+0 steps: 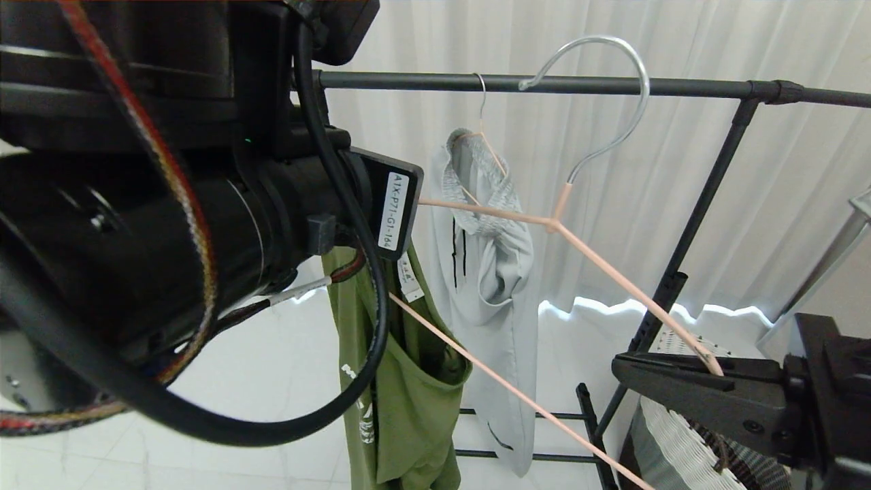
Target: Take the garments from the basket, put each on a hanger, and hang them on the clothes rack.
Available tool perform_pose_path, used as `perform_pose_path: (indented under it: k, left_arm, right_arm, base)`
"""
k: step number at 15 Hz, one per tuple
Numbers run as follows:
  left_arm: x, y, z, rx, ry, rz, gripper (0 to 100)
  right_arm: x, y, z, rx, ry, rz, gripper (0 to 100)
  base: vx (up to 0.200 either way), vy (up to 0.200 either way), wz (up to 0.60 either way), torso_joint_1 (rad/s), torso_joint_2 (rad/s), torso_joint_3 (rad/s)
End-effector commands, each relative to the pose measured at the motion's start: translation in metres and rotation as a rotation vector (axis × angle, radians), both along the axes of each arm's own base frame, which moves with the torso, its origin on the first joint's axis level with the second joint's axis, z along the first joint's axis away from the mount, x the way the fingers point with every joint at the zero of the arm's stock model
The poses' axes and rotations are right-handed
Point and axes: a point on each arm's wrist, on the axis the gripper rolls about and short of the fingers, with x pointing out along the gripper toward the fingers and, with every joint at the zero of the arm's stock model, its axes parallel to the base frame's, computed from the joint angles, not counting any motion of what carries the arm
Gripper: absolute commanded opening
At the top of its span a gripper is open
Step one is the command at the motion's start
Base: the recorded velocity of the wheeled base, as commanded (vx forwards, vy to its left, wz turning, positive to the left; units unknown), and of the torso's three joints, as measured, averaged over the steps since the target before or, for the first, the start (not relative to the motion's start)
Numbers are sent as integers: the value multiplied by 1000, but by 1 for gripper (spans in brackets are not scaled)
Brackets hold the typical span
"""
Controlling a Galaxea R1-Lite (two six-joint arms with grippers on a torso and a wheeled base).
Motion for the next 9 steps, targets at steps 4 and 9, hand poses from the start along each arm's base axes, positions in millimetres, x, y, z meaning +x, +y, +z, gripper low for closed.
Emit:
perform_pose_path:
  k: [4,9]
  left_arm:
    - [-23,5,12,-52,-20,-63,0]
    - [-42,5,19,-79,-32,-137,0]
  right_arm:
    - [18,22,-11,-25,-16,-39,0]
    - [38,46,-22,-49,-76,-43,0]
  base:
    - [0,0,0,0,0,0]
    - [0,0,0,0,0,0]
